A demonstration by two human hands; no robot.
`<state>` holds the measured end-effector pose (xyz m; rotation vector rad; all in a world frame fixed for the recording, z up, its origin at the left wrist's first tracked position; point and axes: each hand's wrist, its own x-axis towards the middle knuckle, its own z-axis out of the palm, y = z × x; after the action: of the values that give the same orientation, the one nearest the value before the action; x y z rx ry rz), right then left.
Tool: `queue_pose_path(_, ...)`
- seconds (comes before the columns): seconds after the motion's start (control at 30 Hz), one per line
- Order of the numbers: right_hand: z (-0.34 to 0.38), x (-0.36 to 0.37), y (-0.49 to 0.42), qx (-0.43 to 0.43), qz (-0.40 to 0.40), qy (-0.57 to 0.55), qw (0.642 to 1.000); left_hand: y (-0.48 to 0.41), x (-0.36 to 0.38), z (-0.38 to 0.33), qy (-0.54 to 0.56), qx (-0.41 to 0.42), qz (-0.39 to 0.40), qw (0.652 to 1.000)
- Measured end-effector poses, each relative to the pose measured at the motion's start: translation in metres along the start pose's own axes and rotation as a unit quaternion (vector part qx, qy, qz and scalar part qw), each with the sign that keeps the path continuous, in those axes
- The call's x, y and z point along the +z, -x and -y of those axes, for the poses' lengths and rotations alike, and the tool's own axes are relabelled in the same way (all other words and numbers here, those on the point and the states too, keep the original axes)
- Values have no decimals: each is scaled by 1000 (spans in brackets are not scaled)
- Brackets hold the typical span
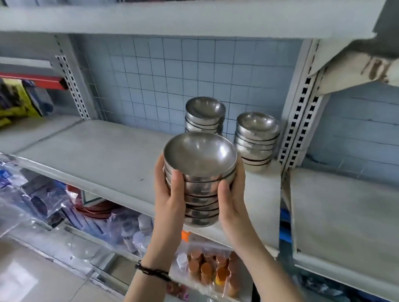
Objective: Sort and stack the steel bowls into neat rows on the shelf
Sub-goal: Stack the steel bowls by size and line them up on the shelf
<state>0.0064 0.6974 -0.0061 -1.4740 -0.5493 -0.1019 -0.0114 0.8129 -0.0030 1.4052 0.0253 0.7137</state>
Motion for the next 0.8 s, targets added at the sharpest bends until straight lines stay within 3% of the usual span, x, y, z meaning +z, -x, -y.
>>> queue_pose_path(0.23,-41,66,-75,-2,14,0,1000,-83,-53,28,-21,-15,-35,999)
queue_pose_path(0.5,-80,119,-161,-14,51,-32,998,-176,-96,62,-22,-4,-12,1000)
queue_pose_path(0.8,-136,148,-234,-12,-10,50,999,-265,-115,108,9,-22,35,999)
